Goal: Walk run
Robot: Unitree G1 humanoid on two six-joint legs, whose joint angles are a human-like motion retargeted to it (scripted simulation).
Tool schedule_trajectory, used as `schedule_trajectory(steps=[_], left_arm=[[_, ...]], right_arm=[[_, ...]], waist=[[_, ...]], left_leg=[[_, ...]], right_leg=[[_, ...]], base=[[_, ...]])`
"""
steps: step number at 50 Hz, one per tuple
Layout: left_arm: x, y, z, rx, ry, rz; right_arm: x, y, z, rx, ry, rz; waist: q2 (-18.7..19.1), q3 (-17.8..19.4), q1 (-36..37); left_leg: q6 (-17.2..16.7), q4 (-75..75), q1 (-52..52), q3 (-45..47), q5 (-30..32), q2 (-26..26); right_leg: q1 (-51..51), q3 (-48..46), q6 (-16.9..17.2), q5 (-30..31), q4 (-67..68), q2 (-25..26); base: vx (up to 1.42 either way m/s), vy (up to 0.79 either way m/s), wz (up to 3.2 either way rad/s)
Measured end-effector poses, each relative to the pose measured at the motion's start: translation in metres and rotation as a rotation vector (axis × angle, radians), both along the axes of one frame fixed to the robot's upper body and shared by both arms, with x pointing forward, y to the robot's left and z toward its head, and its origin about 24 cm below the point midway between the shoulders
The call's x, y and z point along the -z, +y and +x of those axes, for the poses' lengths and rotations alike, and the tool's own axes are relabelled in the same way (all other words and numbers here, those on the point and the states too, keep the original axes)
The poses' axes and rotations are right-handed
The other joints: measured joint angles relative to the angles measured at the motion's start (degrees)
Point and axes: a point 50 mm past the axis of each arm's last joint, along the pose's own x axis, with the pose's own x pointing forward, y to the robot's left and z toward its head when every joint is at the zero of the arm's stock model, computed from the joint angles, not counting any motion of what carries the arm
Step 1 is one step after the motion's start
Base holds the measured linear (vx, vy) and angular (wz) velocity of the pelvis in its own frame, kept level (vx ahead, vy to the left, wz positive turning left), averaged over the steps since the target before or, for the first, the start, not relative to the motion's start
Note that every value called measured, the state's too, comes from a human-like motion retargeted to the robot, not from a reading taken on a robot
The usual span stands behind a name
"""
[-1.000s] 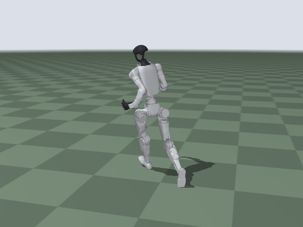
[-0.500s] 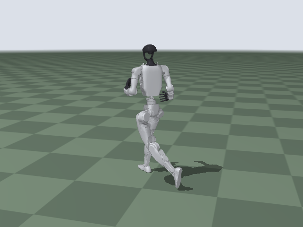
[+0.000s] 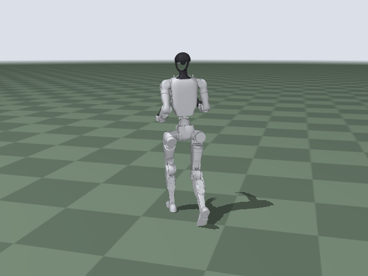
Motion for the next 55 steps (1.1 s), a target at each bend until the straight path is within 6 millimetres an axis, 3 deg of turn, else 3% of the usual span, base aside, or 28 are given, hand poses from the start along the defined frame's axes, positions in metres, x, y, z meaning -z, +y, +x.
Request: schedule_trajectory(steps=[2,5,10,15,19,20,22,23,25,27,30,32,35,37,40,45,47,50,53,55], left_arm=[[0.008,0.010,0.018,-0.022,0.004,-0.039],[0.024,-0.008,0.029,-0.030,0.091,-0.185],[0.014,0.004,0.055,-0.150,0.029,-0.257],[-0.005,0.018,0.072,-0.066,-0.049,-0.121],[-0.008,0.034,0.079,0.022,-0.049,0.043],[-0.007,0.038,0.079,0.037,-0.036,0.077],[0.005,0.044,0.074,0.081,0.036,0.146],[0.014,0.043,0.071,0.103,0.083,0.167],[0.031,0.037,0.062,0.158,0.173,0.195],[0.050,0.027,0.051,0.195,0.271,0.221],[0.075,0.019,0.030,0.233,0.417,0.286],[0.089,0.017,0.011,0.247,0.502,0.352],[0.106,0.027,-0.022,0.162,0.625,0.432],[0.117,0.031,-0.049,0.041,0.728,0.448],[0.132,0.034,-0.100,-0.119,0.956,0.413],[0.137,0.025,-0.193,-0.223,1.403,0.206],[0.132,0.020,-0.220,-0.232,1.512,0.169],[0.128,0.011,-0.241,-0.213,1.596,0.231],[0.131,0.003,-0.238,-0.122,1.567,0.325],[0.133,0.002,-0.231,-0.035,1.515,0.371]], right_arm=[[0.028,-0.004,-0.007,0.084,0.098,-0.041],[0.069,-0.005,-0.027,0.239,0.248,-0.084],[0.129,-0.020,-0.071,0.270,0.600,-0.166],[0.156,-0.054,-0.103,0.308,0.842,-0.266],[0.166,-0.070,-0.116,0.396,0.939,-0.325],[0.169,-0.070,-0.119,0.411,0.961,-0.329],[0.178,-0.067,-0.130,0.444,1.034,-0.313],[0.182,-0.065,-0.137,0.461,1.067,-0.300],[0.189,-0.061,-0.154,0.513,1.140,-0.260],[0.196,-0.056,-0.174,0.564,1.223,-0.210],[0.205,-0.042,-0.202,0.590,1.372,-0.142],[0.209,-0.038,-0.218,0.574,1.496,-0.129],[0.212,-0.033,-0.232,0.519,1.675,-0.165],[0.213,-0.032,-0.230,0.484,1.726,-0.214],[0.214,-0.032,-0.213,0.413,1.693,-0.282],[0.213,-0.026,-0.165,0.196,1.542,-0.389],[0.212,-0.024,-0.152,0.115,1.497,-0.439],[0.209,-0.024,-0.140,0.048,1.443,-0.497],[0.210,-0.025,-0.142,0.065,1.430,-0.506],[0.212,-0.024,-0.154,0.103,1.460,-0.484]], waist=[[1.2,-1.0,0.2],[0.6,-2.5,1.6],[2.5,-1.8,-5.7],[1.3,-0.5,-8.2],[-0.6,0.0,-8.0],[-1.0,-0.1,-7.9],[-0.6,-0.9,-7.1],[-0.7,-1.3,-6.9],[-0.2,-1.1,-7.7],[0.0,-1.1,-8.9],[-1.7,-2.8,-8.7],[-3.8,-3.6,-7.7],[-6.1,-3.8,-6.4],[-6.2,-3.7,-6.4],[-6.1,-3.0,-5.7],[-5.9,-0.1,-3.8],[-4.7,0.8,-4.2],[-3.0,2.5,-4.0],[-1.9,4.2,-2.1],[-1.6,5.0,-0.5]], left_leg=[[0.2,5.2,-0.8,2.9,-4.2,3.0],[1.7,3.4,4.2,7.5,-5.9,4.9],[0.7,-9.7,13.1,10.3,0.9,4.7],[0.2,-16.7,20.6,18.5,1.0,1.4],[1.5,-19.4,26.6,25.0,-4.2,-2.3],[1.5,-19.6,27.7,26.3,-5.4,-2.9],[-0.3,-19.0,29.4,28.6,-6.5,-2.2],[-1.5,-18.1,30.0,29.3,-6.2,-2.0],[-3.9,-15.0,31.2,28.3,-3.3,-1.2],[-6.4,-9.4,30.5,26.5,3.7,-0.1],[-10.0,3.3,25.6,25.9,12.8,0.9],[-8.6,12.3,22.0,24.1,13.0,0.1],[-3.4,22.5,16.7,21.3,6.8,-0.3],[-0.1,23.4,14.1,19.3,3.0,0.8],[2.2,18.2,12.4,15.3,-0.5,-0.1],[0.2,4.4,11.8,7.7,-2.3,-4.9],[-0.7,-1.0,10.7,4.4,-2.2,-5.6],[-1.3,-8.3,8.0,1.6,-1.5,-5.5],[-2.1,-14.8,5.5,-3.2,0.5,-6.5],[-4.7,-18.4,4.2,-10.0,1.9,-8.1]], right_leg=[[-4.8,0.3,2.9,0.1,10.6,-1.6],[-10.0,-3.4,-1.3,-5.0,15.5,-4.2],[-16.2,-9.0,0.6,-11.2,1.5,-6.3],[-18.6,-27.4,-0.2,-17.9,-16.9,-13.1],[-20.5,-40.3,-0.1,-19.7,-24.0,-13.4],[-20.2,-45.2,-0.7,-18.9,-25.2,-13.5],[-19.1,-53.4,-10.7,-16.8,-28.0,-11.0],[-18.7,-52.4,-12.7,-18.3,-29.6,-9.5],[-16.7,-47.1,-13.6,-23.0,-30.7,-8.3],[-15.3,-41.1,-13.6,-24.5,-31.0,-8.3],[-12.7,-42.6,-13.4,-24.4,-33.0,-10.2],[-12.6,-35.5,-13.6,-25.2,-32.5,-11.4],[-11.1,-31.1,-13.6,-24.9,-32.8,-13.0],[-10.7,-27.9,-13.6,-24.8,-32.6,-12.6],[-10.6,-22.2,-13.6,-24.5,-31.2,-11.6],[-10.3,-10.4,-13.6,-23.2,-28.2,-8.2],[-9.9,-5.0,-13.6,-22.6,-27.8,-5.6],[-8.8,3.0,-13.6,-21.4,-27.8,-1.5],[-7.0,10.4,-13.6,-20.6,-27.9,2.1],[-5.8,14.7,-13.6,-20.3,-27.6,4.3]], base=[[0.96,-0.02,-1.47],[0.69,-0.18,-1.40],[0.38,-0.17,-0.64],[0.25,-0.04,-1.24],[0.31,-0.04,-1.43],[0.39,-0.09,-1.33],[0.44,-0.10,-1.21],[0.45,-0.09,-0.66],[0.51,-0.14,0.14],[0.45,-0.23,0.25],[0.34,-0.24,-0.75],[0.33,-0.13,-1.51],[0.30,-0.18,-2.00],[0.21,-0.19,-2.19],[0.17,-0.20,-2.73],[0.23,-0.24,-3.27],[0.23,-0.19,-2.76],[0.23,-0.13,-2.63],[0.34,-0.16,-2.41],[0.44,-0.17,-2.12]])
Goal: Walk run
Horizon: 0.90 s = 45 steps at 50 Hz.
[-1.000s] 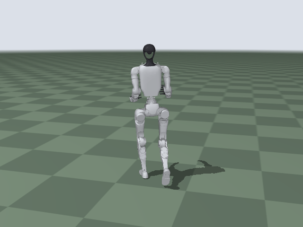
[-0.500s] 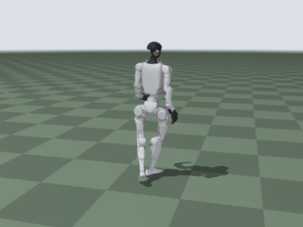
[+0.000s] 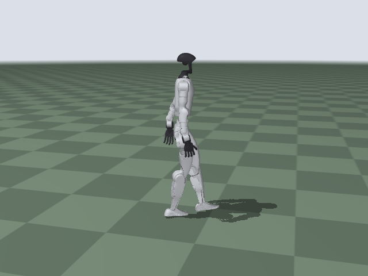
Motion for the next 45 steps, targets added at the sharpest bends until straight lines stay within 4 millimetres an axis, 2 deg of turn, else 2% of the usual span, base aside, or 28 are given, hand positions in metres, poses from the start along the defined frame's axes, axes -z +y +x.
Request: schedule_trajectory(steps=[2,3,4,5,8,10,12,13,15,16,17,18,20,22,25,28,31,33,37,40,42,43,45], left_arm=[[0.001,0.007,0.008,0.080,-0.035,-0.011],[0.002,0.013,0.012,0.112,-0.050,-0.005],[0.002,0.018,0.017,0.136,-0.064,0.007],[0.002,0.024,0.021,0.155,-0.078,0.022],[0.002,0.038,0.026,0.143,-0.082,0.073],[0.001,0.047,0.026,0.086,-0.065,0.110],[0.001,0.056,0.028,-0.017,-0.038,0.146],[0.000,0.063,0.031,-0.076,-0.026,0.162],[-0.002,0.078,0.036,-0.172,-0.008,0.185],[-0.003,0.085,0.042,-0.201,-0.012,0.197],[-0.004,0.091,0.048,-0.225,-0.022,0.211],[-0.005,0.098,0.057,-0.237,-0.039,0.229],[-0.003,0.098,0.076,-0.237,-0.077,0.240],[-0.001,0.098,0.094,-0.208,-0.131,0.243],[-0.002,0.100,0.125,-0.140,-0.240,0.223],[-0.006,0.106,0.152,-0.083,-0.344,0.210],[-0.012,0.110,0.174,-0.040,-0.413,0.204],[-0.015,0.113,0.186,-0.022,-0.437,0.208],[-0.017,0.115,0.196,-0.033,-0.438,0.226],[-0.014,0.107,0.199,-0.042,-0.421,0.203],[-0.011,0.096,0.198,-0.037,-0.410,0.170],[-0.008,0.090,0.196,-0.031,-0.406,0.154],[-0.004,0.075,0.191,-0.011,-0.401,0.116]], right_arm=[[0.003,0.001,-0.020,0.066,0.062,-0.001],[0.003,0.002,-0.032,0.100,0.107,0.001],[0.004,0.002,-0.044,0.131,0.159,0.005],[0.004,0.002,-0.056,0.159,0.214,0.010],[0.002,0.001,-0.096,0.213,0.370,0.012],[-0.001,0.001,-0.120,0.236,0.449,0.003],[-0.003,0.002,-0.132,0.247,0.490,-0.007],[-0.003,0.003,-0.133,0.250,0.493,-0.011],[-0.002,0.004,-0.131,0.261,0.460,-0.020],[-0.001,0.003,-0.124,0.256,0.419,-0.021],[0.000,0.002,-0.116,0.247,0.377,-0.019],[0.001,0.002,-0.106,0.229,0.336,-0.012],[0.002,-0.006,-0.087,0.184,0.282,-0.023],[0.003,-0.011,-0.074,0.148,0.256,-0.055],[0.003,-0.015,-0.057,0.167,0.184,-0.117],[0.003,-0.014,-0.055,0.210,0.154,-0.138],[0.004,-0.011,-0.067,0.252,0.197,-0.140],[0.004,-0.008,-0.080,0.298,0.244,-0.134],[0.001,0.004,-0.115,0.425,0.353,-0.102],[-0.002,0.013,-0.140,0.519,0.446,-0.061],[-0.005,0.018,-0.155,0.579,0.506,-0.043],[-0.006,0.021,-0.161,0.608,0.530,-0.037],[-0.008,0.026,-0.171,0.654,0.561,-0.027]], waist=[[0.4,0.5,1.9],[0.4,0.7,2.6],[0.2,0.7,3.2],[-0.1,0.5,3.7],[-1.9,-1.4,3.1],[-3.2,-3.1,2.7],[-4.4,-4.9,0.9],[-4.9,-5.4,0.1],[-5.6,-6.0,0.1],[-5.6,-5.9,1.1],[-5.6,-5.9,2.1],[-5.2,-5.9,3.1],[-4.4,-5.4,4.7],[-3.0,-5.3,3.6],[-1.0,-4.9,-0.1],[-0.6,-5.2,-3.0],[-0.4,-5.3,-5.1],[0.2,-5.2,-6.9],[1.7,-5.2,-8.2],[3.7,-5.4,-8.5],[4.3,-5.9,-9.1],[4.6,-6.1,-9.5],[5.5,-6.3,-10.5]], left_leg=[[-6.7,-2.9,0.0,-5.3,1.4,-0.2],[-8.4,-3.8,0.1,-5.1,2.4,0.3],[-8.6,-4.3,0.7,-5.4,3.3,0.2],[-8.1,-4.7,1.4,-6.1,4.3,0.0],[0.4,-3.4,4.1,-3.0,9.5,-0.3],[4.3,-3.0,5.4,0.4,5.9,0.1],[4.0,-2.1,6.0,-0.6,3.2,0.3],[3.8,-1.5,6.1,-1.1,2.1,0.6],[5.0,-0.5,6.5,1.1,0.1,1.9],[5.8,-0.4,7.1,4.9,-1.1,3.6],[6.2,-0.2,7.6,7.9,-2.3,5.5],[5.8,0.3,7.8,9.3,-3.8,7.9],[7.4,0.4,9.7,12.9,-5.8,8.0],[8.2,0.0,11.8,15.9,-7.2,8.9],[8.2,-0.8,14.4,18.3,-8.8,9.7],[8.1,-2.2,17.4,21.9,-10.6,8.9],[8.0,-3.0,20.4,25.3,-12.7,7.9],[7.7,-3.2,22.3,26.4,-14.0,7.8],[5.7,-3.3,25.8,30.0,-15.6,9.2],[3.2,-2.6,27.4,32.6,-15.5,11.5],[1.5,-1.5,28.1,33.6,-13.9,12.2],[0.5,-0.9,28.6,33.9,-12.6,12.6],[-1.5,0.6,29.4,34.1,-8.5,14.2]], right_leg=[[1.5,3.8,0.0,0.3,0.8,2.5],[2.5,5.4,0.0,0.6,1.1,3.4],[3.3,6.2,0.0,1.2,1.3,3.9],[4.2,6.5,0.0,1.9,1.4,4.1],[6.2,4.8,0.0,5.5,2.2,3.6],[6.7,3.1,0.7,10.2,4.0,3.3],[5.3,0.3,5.3,17.7,7.4,1.7],[4.1,-1.7,9.2,21.6,9.7,0.9],[1.5,-5.6,19.9,26.4,15.6,-1.0],[0.1,-7.9,25.9,27.5,18.8,-1.7],[-1.6,-10.8,29.9,28.8,21.7,-2.3],[-3.5,-15.2,30.0,30.5,23.9,-2.5],[-7.9,-15.7,28.7,24.4,31.2,-5.5],[-11.5,-18.9,25.4,18.7,33.3,-7.6],[-16.3,-21.6,22.7,12.8,31.2,-10.6],[-19.3,-25.4,21.8,9.6,23.5,-15.9],[-20.2,-34.3,18.9,8.2,13.6,-22.3],[-20.6,-39.8,16.5,8.5,7.0,-24.4],[-22.1,-44.1,11.9,7.4,-2.9,-22.6],[-21.0,-51.4,7.8,8.3,-4.6,-21.5],[-20.0,-53.6,8.0,9.1,-3.5,-21.3],[-19.6,-53.3,8.0,10.1,-3.1,-21.1],[-19.7,-45.6,6.9,8.7,-2.0,-18.7]], base=[[0.49,-0.18,-1.90],[0.46,-0.19,-1.67],[0.48,-0.21,-1.52],[0.61,-0.27,-1.29],[0.70,-0.32,-0.89],[0.76,-0.33,-0.86],[0.58,-0.30,-0.89],[0.54,-0.35,-1.21],[0.47,-0.36,-1.86],[0.31,-0.35,-2.58],[0.19,-0.43,-2.95],[0.20,-0.32,-2.91],[0.26,0.02,-2.62],[0.24,0.04,-1.84],[0.21,-0.06,-1.11],[0.26,-0.08,-1.07],[0.26,-0.11,-0.96],[0.31,-0.18,-0.51],[0.38,-0.32,-0.80],[0.41,-0.44,-0.78],[0.41,-0.45,-0.56],[0.43,-0.49,-0.49],[0.45,-0.54,-0.52]])
